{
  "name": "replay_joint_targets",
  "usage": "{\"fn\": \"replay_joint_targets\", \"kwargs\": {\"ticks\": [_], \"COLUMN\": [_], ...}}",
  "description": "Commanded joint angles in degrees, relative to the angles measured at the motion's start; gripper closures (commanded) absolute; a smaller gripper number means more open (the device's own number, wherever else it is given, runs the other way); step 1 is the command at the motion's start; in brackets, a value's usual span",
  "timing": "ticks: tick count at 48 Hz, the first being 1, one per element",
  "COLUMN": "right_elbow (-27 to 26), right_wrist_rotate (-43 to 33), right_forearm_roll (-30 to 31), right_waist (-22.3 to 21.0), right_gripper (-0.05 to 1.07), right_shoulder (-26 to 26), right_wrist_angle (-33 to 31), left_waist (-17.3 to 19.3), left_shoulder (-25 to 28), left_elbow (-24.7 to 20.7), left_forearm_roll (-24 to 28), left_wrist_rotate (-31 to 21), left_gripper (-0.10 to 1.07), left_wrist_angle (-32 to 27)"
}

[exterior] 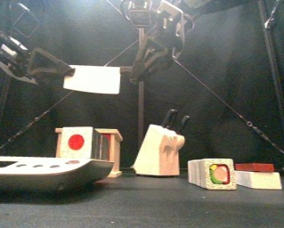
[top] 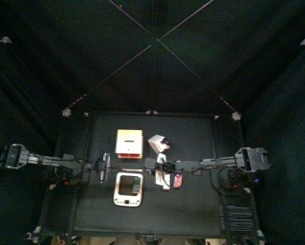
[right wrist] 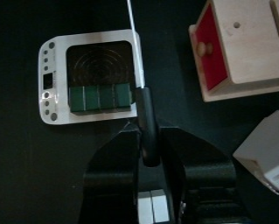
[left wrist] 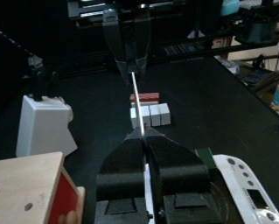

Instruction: Cut sushi roll

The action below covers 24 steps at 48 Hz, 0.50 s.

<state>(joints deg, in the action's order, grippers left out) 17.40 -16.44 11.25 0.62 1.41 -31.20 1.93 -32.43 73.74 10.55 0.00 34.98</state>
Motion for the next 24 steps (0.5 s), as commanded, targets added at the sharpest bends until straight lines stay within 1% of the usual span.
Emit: {"fn": "replay_joint_targets", "kwargs": {"ticks": [1,10,14,19,24], "right_elbow": [0.4,3.7,4.7,6.1,6.6], "right_wrist_rotate": [-0.3,-0.3,-0.3,-0.3,-0.3], "right_forearm_roll": [-0.5,-1.7,-2.3,-2.6,-3.2], "right_waist": [0.3,1.5,1.7,2.1,2.5], "right_gripper": [0.52,0.52,0.52,0.52,0.52], "right_shoulder": [1.0,0.0,-0.3,-1.0,-1.4], "right_wrist_angle": [0.9,5.4,6.9,8.7,9.7], "left_waist": [-0.5,-0.6,-1.7,-2.9,-4.1], "left_shoulder": [1.5,5.7,7.3,8.7,10.1], "left_elbow": [-0.6,-0.1,0.4,0.5,0.5], "left_forearm_roll": [-0.2,-0.2,-0.6,-2.2,-5.0], "left_wrist_rotate": [-0.1,-0.2,-0.3,-0.3,-0.3], "left_gripper": [0.72,0.72,0.72,0.72,0.72], "left_wrist_angle": [0.2,0.2,0.2,0.2,0.3]}}
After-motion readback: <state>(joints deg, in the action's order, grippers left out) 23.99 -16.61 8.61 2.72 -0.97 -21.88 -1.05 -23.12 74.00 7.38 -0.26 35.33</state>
